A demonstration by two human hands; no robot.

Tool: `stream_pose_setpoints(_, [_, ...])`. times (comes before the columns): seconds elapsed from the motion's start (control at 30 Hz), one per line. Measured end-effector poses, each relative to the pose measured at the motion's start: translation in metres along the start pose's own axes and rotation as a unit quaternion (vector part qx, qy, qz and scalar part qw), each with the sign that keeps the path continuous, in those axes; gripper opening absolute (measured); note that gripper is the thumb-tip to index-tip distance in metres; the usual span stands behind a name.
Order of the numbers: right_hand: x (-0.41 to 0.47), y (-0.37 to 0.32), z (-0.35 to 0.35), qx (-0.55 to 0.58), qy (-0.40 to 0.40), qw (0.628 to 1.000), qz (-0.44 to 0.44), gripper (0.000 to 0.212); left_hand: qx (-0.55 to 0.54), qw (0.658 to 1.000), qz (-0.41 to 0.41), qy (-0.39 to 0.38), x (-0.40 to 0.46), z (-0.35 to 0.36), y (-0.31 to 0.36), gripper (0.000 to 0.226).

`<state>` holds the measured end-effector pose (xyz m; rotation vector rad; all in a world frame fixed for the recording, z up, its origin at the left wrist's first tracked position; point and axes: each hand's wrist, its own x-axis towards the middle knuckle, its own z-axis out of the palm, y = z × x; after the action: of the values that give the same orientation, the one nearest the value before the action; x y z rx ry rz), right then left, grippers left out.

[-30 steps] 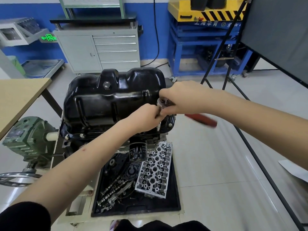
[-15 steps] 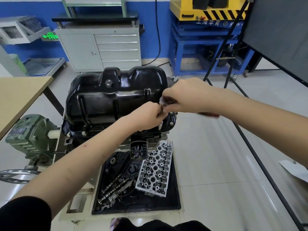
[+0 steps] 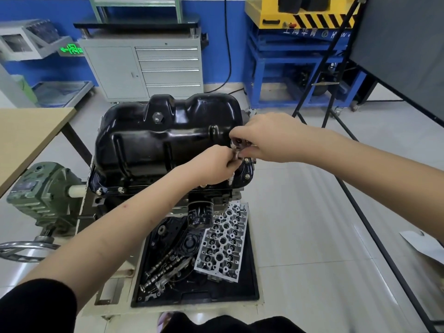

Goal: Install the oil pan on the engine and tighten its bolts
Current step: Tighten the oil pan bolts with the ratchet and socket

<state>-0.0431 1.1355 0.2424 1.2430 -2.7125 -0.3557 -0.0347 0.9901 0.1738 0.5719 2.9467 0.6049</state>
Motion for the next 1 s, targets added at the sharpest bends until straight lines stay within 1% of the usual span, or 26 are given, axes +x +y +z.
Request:
stream_pose_setpoints(0.07, [-0.0015,0.0035,-0.0030,0.004,-0.019,0.999,-0.047,0.034,-0.005,1.000,-0.003,-0.014,0.0011,-0.0006,-0.0010,0.036])
stream_pose_setpoints(0.13, [-0.0017,0.0041,-0.0046,-0.006,-0.017,0.998,-0.061,0.034,-0.005,1.000,-0.002,-0.024,0.0002,-0.0011,-0.0008,0.036])
stream_pose_setpoints(0.2, [0.0001,0.0035,-0.0038,-0.042,0.000,0.999,-0.032,0.030,-0.006,1.000,0.001,-0.021,-0.0009,-0.0019,-0.0011,0.034])
stream_pose_setpoints(0.27, [0.0021,0.0002,-0.0047,-0.064,-0.018,0.998,0.021,0.042,-0.028,1.000,0.002,0.002,-0.0023,-0.0015,-0.0011,0.036])
stream_pose_setpoints(0.33, [0.0031,-0.0025,-0.0056,-0.042,-0.025,0.997,0.060,0.050,-0.043,0.999,0.000,0.032,-0.0014,0.0003,-0.0011,0.036])
stream_pose_setpoints(0.37, [0.0034,-0.0023,-0.0049,-0.029,-0.021,0.997,0.064,0.049,-0.040,0.998,0.002,0.041,-0.0011,0.0014,-0.0009,0.037])
stream_pose_setpoints(0.43, [0.0029,-0.0001,-0.0032,-0.013,-0.008,0.999,0.034,0.038,-0.024,0.999,0.012,0.041,-0.0006,0.0026,-0.0025,0.039])
stream_pose_setpoints(0.5, [0.0021,0.0023,-0.0033,-0.034,0.004,0.999,-0.025,0.028,0.012,0.999,0.023,0.024,-0.0004,0.0015,-0.0034,0.041])
stream_pose_setpoints(0.53, [0.0018,0.0037,-0.0041,-0.052,0.006,0.998,-0.046,0.026,0.028,0.999,0.026,0.012,0.0002,0.0011,-0.0034,0.039])
stream_pose_setpoints(0.6, [0.0009,0.0055,-0.0072,-0.069,0.005,0.996,-0.057,0.026,0.035,0.999,0.023,-0.002,0.0017,0.0003,-0.0024,0.036])
stream_pose_setpoints(0.67, [0.0011,0.0042,-0.0082,-0.077,0.003,0.996,-0.039,0.031,0.020,1.000,0.019,-0.001,0.0021,0.0008,-0.0014,0.037])
stream_pose_setpoints(0.77, [0.0023,-0.0010,-0.0096,-0.048,-0.027,0.998,0.034,0.046,0.001,0.999,0.022,0.026,0.0026,0.0020,-0.0012,0.041])
stream_pose_setpoints(0.83, [0.0028,-0.0018,-0.0082,-0.031,-0.029,0.998,0.056,0.045,0.011,0.999,0.027,0.039,0.0037,0.0032,-0.0011,0.044])
stream_pose_setpoints(0.93, [0.0019,0.0022,-0.0069,-0.015,-0.021,1.000,0.012,0.029,0.024,0.999,0.023,0.025,0.0051,0.0015,-0.0019,0.044])
stream_pose_setpoints(1.0, [0.0010,0.0068,-0.0066,-0.037,-0.026,0.998,-0.039,0.027,0.027,0.999,0.028,0.011,0.0059,-0.0002,-0.0024,0.044])
